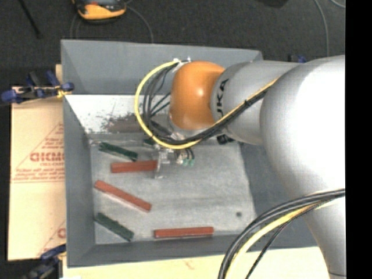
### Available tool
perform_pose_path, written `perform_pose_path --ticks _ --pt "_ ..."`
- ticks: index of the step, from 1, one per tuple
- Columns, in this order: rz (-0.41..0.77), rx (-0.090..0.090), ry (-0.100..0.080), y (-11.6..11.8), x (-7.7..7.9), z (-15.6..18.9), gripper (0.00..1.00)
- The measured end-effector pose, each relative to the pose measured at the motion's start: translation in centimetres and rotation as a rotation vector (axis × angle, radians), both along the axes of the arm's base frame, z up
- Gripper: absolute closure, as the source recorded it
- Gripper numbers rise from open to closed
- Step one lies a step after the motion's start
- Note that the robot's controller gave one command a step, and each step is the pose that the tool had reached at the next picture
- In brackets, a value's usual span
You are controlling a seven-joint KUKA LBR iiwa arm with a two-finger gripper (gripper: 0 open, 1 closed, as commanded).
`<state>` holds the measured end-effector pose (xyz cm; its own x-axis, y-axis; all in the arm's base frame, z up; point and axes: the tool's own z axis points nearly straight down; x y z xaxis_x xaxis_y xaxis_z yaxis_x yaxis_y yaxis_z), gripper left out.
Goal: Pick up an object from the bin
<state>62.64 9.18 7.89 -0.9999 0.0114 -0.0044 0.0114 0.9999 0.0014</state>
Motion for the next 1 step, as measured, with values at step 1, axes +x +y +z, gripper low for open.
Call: perform_pose_path --ticks 1 --pt "-0.006 -0.001 0.000 -1.93 -0.26 13.03 1.00"
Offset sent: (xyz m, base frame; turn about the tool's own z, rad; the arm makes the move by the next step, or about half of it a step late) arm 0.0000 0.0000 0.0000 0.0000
